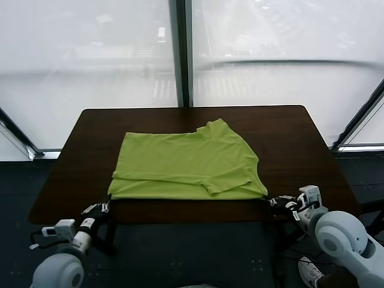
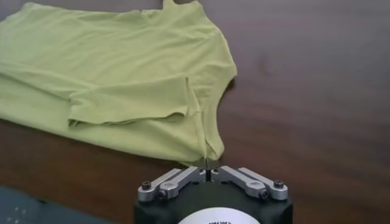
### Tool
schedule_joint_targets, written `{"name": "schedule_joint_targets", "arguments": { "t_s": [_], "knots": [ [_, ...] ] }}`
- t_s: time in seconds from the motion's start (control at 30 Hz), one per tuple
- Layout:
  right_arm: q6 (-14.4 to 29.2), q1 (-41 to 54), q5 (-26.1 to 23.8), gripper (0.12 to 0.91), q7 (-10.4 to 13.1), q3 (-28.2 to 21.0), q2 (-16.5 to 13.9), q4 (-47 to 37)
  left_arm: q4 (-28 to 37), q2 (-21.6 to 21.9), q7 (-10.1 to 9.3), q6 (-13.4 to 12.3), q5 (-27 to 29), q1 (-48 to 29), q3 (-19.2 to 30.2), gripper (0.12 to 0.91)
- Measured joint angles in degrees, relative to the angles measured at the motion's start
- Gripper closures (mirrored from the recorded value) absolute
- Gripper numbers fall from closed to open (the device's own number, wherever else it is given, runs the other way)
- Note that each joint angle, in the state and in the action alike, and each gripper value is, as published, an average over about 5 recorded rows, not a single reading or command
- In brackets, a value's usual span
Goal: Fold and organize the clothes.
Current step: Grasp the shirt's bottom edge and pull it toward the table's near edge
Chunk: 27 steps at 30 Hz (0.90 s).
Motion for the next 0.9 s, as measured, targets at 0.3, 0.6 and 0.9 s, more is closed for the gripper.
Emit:
{"name": "schedule_joint_targets", "arguments": {
  "t_s": [0.3, 0.6, 0.9],
  "knots": [
    [-0.3, -1.6, 0.4, 0.887, 0.8, 0.1, -0.4, 1.3, -3.2, 0.2, 0.22, -0.3, 0.4, 6.6, -1.9, 0.881],
    [-1.0, -2.8, 1.4, 0.859, 1.7, 0.8, -0.6, 2.5, -3.3, 0.4, 0.26, -0.5, -0.3, 7.8, -3.3, 0.863],
    [-2.0, -2.5, 4.0, 0.351, 2.3, 3.0, -1.8, 3.9, -4.4, 0.8, -2.32, 0.6, -2.4, 8.6, -4.0, 0.371]
  ]
}}
